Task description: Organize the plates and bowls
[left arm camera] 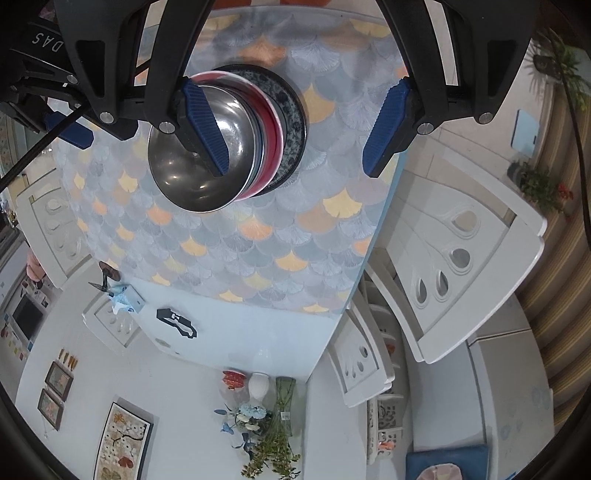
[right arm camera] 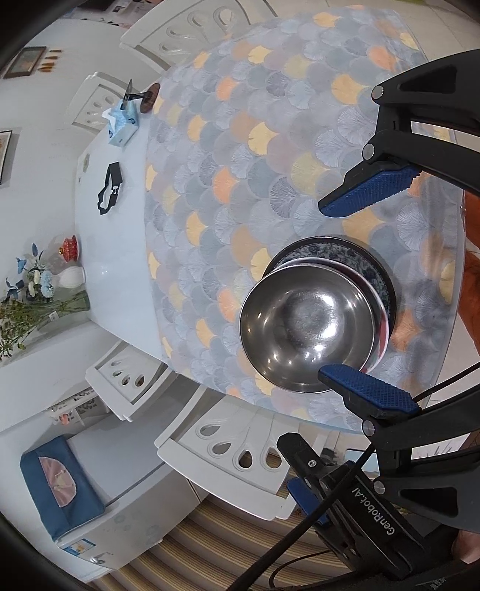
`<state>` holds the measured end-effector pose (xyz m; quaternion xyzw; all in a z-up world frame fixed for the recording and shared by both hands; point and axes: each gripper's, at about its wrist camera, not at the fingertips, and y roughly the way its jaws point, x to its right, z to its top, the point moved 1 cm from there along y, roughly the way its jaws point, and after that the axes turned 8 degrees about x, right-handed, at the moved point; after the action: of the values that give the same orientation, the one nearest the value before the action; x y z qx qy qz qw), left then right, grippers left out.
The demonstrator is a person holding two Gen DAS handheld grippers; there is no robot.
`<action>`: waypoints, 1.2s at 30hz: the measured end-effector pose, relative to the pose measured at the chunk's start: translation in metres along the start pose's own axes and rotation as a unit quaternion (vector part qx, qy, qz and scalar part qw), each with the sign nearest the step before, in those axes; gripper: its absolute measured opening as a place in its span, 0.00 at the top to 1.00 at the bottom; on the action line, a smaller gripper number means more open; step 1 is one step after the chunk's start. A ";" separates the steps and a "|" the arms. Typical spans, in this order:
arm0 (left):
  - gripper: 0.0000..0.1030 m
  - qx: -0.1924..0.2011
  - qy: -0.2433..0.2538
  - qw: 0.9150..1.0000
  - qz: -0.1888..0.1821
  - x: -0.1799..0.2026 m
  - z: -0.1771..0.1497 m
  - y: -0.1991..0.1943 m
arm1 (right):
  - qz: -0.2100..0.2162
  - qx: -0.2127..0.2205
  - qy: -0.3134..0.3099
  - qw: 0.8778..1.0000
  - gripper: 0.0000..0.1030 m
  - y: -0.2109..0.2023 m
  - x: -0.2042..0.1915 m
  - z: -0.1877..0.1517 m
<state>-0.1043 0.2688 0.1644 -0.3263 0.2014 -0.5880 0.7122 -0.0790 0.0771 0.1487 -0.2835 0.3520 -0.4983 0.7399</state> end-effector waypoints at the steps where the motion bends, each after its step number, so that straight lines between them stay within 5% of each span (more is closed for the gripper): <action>1: 0.29 0.001 -0.002 1.000 0.001 -0.001 0.000 -0.001 | 0.001 -0.002 0.002 1.000 0.22 0.001 0.001 -0.001; 14: 0.29 0.011 -0.008 0.999 0.033 -0.003 0.001 0.001 | -0.001 -0.015 0.024 1.000 0.22 0.004 0.010 -0.008; 36: 0.28 0.016 0.019 0.999 0.038 0.016 -0.004 -0.007 | 0.008 -0.014 0.002 1.000 0.22 0.001 0.009 -0.010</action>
<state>-0.1083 0.2521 0.1684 -0.2961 0.2175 -0.5697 0.7352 -0.0841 0.0683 0.1400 -0.2903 0.3627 -0.4882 0.7388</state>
